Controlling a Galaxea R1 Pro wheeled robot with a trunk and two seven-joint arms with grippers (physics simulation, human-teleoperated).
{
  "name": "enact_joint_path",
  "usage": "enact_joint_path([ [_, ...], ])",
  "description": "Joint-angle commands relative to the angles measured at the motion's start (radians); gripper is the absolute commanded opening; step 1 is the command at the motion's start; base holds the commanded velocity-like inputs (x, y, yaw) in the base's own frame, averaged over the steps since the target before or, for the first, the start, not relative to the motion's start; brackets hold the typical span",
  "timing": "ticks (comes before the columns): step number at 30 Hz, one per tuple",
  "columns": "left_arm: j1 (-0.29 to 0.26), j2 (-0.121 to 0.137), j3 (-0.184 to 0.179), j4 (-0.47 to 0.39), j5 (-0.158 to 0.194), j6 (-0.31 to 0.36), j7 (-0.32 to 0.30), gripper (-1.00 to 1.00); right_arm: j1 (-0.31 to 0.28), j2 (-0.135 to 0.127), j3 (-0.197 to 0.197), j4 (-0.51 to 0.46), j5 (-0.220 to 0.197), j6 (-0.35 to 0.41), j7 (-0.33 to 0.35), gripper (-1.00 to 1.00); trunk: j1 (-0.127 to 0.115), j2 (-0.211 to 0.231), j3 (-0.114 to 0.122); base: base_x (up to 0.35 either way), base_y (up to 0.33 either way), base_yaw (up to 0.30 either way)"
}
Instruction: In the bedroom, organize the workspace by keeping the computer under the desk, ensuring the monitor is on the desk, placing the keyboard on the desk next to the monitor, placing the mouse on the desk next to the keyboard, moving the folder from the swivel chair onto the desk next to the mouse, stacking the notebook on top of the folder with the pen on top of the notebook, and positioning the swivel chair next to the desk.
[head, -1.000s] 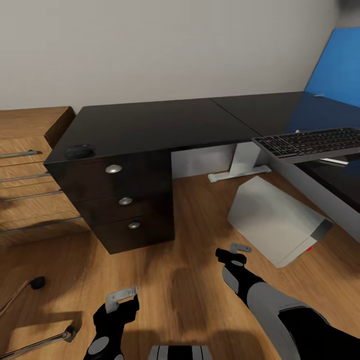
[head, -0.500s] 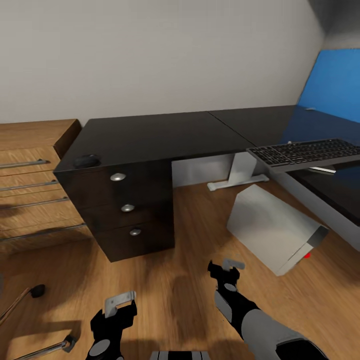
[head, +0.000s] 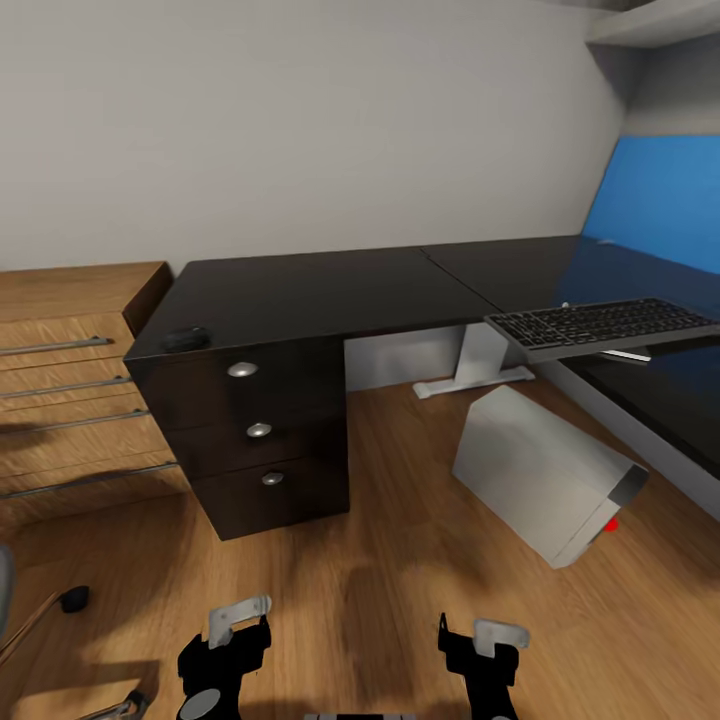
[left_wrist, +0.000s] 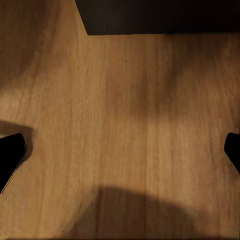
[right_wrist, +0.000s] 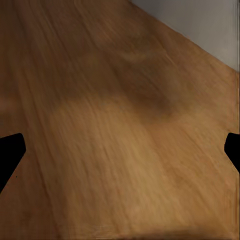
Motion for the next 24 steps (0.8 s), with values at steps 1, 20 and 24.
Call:
enact_joint_path([
  [1, 0.0, 0.004, -0.001, 0.008, 0.009, 0.001, 0.007, 1.0, 0.003, -0.007, 0.002, 0.006, -0.006, -0.007, -0.005, 1.0, -0.001, 0.0, 0.003, 0.0, 0.0, 0.0],
  [20, 0.066, 0.075, -0.012, 0.349, 0.056, -0.411, -0.043, 1.0, 0.03, -0.059, 0.0, 0.148, -0.008, -0.104, -0.003, 1.0, -0.009, 0.004, 0.077, -0.048, -0.003, 0.072],
  [24, 0.068, 0.074, -0.022, 0.365, 0.055, -0.42, -0.047, 1.0, 0.03, -0.061, -0.003, 0.153, -0.006, -0.117, -0.004, 1.0, -0.011, 0.005, 0.092, -0.301, -0.069, 0.258],
])
